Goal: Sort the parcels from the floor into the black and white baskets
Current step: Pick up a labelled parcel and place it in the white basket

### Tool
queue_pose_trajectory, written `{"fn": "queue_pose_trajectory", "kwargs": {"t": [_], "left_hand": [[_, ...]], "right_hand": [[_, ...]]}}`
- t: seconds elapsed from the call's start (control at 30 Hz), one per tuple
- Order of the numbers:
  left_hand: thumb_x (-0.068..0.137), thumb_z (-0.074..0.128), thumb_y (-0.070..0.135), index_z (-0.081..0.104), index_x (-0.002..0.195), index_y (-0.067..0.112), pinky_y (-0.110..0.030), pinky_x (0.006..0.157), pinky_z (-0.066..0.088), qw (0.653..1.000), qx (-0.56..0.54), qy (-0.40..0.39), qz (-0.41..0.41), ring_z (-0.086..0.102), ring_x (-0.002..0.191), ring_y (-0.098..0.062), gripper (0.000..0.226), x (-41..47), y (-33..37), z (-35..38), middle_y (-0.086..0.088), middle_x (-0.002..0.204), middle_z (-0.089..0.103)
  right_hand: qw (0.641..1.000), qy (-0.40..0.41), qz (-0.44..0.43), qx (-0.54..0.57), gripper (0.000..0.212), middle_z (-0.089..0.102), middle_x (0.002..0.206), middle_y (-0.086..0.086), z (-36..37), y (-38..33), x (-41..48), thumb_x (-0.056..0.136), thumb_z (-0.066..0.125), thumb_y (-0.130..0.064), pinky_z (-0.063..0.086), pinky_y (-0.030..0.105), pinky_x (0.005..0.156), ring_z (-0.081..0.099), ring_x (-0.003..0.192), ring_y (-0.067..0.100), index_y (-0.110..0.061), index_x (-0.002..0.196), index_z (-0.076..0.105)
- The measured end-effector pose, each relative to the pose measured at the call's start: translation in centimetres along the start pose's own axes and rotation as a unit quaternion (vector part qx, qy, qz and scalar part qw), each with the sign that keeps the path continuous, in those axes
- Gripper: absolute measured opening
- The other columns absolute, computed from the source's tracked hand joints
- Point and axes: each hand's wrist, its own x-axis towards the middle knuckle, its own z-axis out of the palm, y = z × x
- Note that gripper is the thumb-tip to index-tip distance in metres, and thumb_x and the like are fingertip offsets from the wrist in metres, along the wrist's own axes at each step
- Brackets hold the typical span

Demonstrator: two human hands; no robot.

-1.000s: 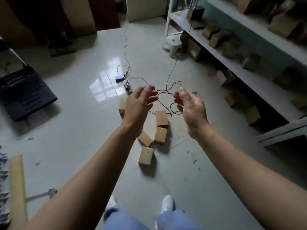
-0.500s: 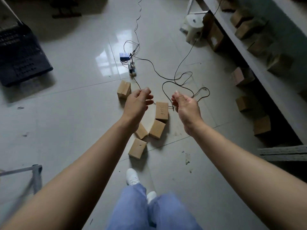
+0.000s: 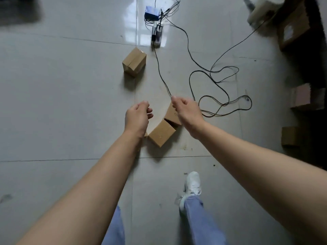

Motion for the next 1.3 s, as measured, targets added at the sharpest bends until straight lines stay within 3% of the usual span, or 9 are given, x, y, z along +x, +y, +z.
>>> {"fn": "queue_pose_trajectory", "kwargs": {"t": [0.27, 0.47, 0.63, 0.73, 0.9, 1.0, 1.1, 1.2, 1.3], "left_hand": [[0.091, 0.046, 0.026, 0.051, 0.072, 0.018, -0.031, 0.071, 0.035, 0.985, -0.020, 0.119, -0.126, 0.049, 0.082, -0.021, 0.021, 13.6, -18.5, 5.9, -0.005, 0.087, 0.053], [0.094, 0.044, 0.028, 0.055, 0.115, 0.009, -0.025, 0.068, 0.040, 0.960, -0.044, 0.170, -0.220, 0.053, 0.078, -0.019, 0.031, 20.3, -28.3, 7.3, -0.006, 0.101, 0.059], [0.099, 0.041, 0.033, 0.050, 0.098, 0.018, -0.023, 0.050, 0.036, 0.951, -0.110, 0.133, -0.256, 0.046, 0.064, -0.013, 0.018, 24.4, -31.8, 8.3, 0.004, 0.077, 0.049], [0.098, 0.041, 0.036, 0.055, 0.092, 0.018, -0.028, 0.058, 0.047, 0.946, -0.149, 0.127, -0.258, 0.056, 0.073, -0.018, 0.024, 25.3, -32.4, 8.5, -0.001, 0.084, 0.058], [0.098, 0.041, 0.039, 0.052, 0.089, 0.019, -0.031, 0.060, 0.052, 0.945, -0.146, 0.136, -0.260, 0.059, 0.075, -0.018, 0.025, 22.9, -29.5, 8.4, -0.001, 0.087, 0.062], [0.097, 0.042, 0.039, 0.054, 0.103, 0.019, -0.026, 0.051, 0.048, 0.950, -0.137, 0.146, -0.242, 0.061, 0.076, -0.015, 0.024, 19.8, -25.0, 7.8, 0.000, 0.092, 0.064], [0.095, 0.044, 0.040, 0.059, 0.109, 0.019, -0.025, 0.057, 0.047, 0.958, -0.138, 0.147, -0.206, 0.062, 0.076, -0.015, 0.029, 16.5, -18.8, 6.4, 0.001, 0.095, 0.064], [0.091, 0.045, 0.038, 0.057, 0.098, 0.017, -0.026, 0.059, 0.041, 0.962, -0.157, 0.136, -0.178, 0.056, 0.066, -0.018, 0.025, 12.8, -11.1, 4.8, -0.004, 0.093, 0.056], [0.096, 0.040, 0.041, 0.057, 0.113, 0.013, -0.028, 0.066, 0.047, 0.968, -0.162, 0.144, -0.125, 0.061, 0.084, -0.019, 0.037, 8.4, -2.7, 2.7, -0.001, 0.101, 0.063]], "right_hand": [[0.990, -0.110, 0.051, -0.074, 0.052, 0.064, 0.085, 0.012, 5.3, 18.2, 12.6, 0.095, 0.044, -0.045, 0.047, 0.037, 0.074, 0.059, 0.079, 0.025, 0.003, 0.094, 0.065], [0.979, -0.127, 0.045, -0.153, 0.046, 0.059, 0.083, 0.001, 8.9, 29.3, 19.1, 0.094, 0.043, -0.050, 0.039, 0.024, 0.060, 0.053, 0.070, 0.012, -0.009, 0.101, 0.061], [0.971, -0.158, 0.072, -0.163, 0.071, 0.047, 0.140, 0.011, 11.4, 33.8, 22.8, 0.093, 0.041, -0.055, 0.034, 0.028, 0.097, 0.045, 0.126, 0.027, -0.002, 0.140, 0.039], [0.968, -0.166, 0.089, -0.168, 0.076, 0.041, 0.146, 0.012, 12.0, 34.8, 23.5, 0.093, 0.038, -0.058, 0.031, 0.028, 0.100, 0.039, 0.132, 0.028, -0.002, 0.143, 0.035], [0.972, -0.153, 0.103, -0.144, 0.074, 0.055, 0.128, 0.011, 10.4, 31.8, 21.7, 0.089, 0.036, -0.063, 0.035, 0.028, 0.087, 0.050, 0.105, 0.024, -0.002, 0.128, 0.053], [0.977, -0.137, 0.094, -0.134, 0.071, 0.049, 0.136, 0.012, 7.8, 27.1, 19.6, 0.086, 0.034, -0.066, 0.037, 0.040, 0.105, 0.047, 0.121, 0.031, -0.011, 0.124, 0.058], [0.985, -0.108, 0.074, -0.117, 0.058, 0.054, 0.127, 0.016, 4.7, 20.3, 17.3, 0.088, 0.035, -0.063, 0.039, 0.043, 0.104, 0.050, 0.117, 0.032, -0.014, 0.095, 0.066], [0.993, -0.079, 0.032, -0.082, 0.056, 0.062, 0.110, 0.014, 2.0, 11.8, 14.6, 0.092, 0.039, -0.056, 0.045, 0.039, 0.087, 0.058, 0.100, 0.029, -0.007, 0.094, 0.067], [0.997, -0.065, -0.010, -0.043, 0.052, 0.058, 0.095, 0.004, 0.3, 2.7, 11.3, 0.094, 0.038, -0.055, 0.042, 0.031, 0.062, 0.054, 0.082, 0.017, -0.008, 0.106, 0.057]]}}
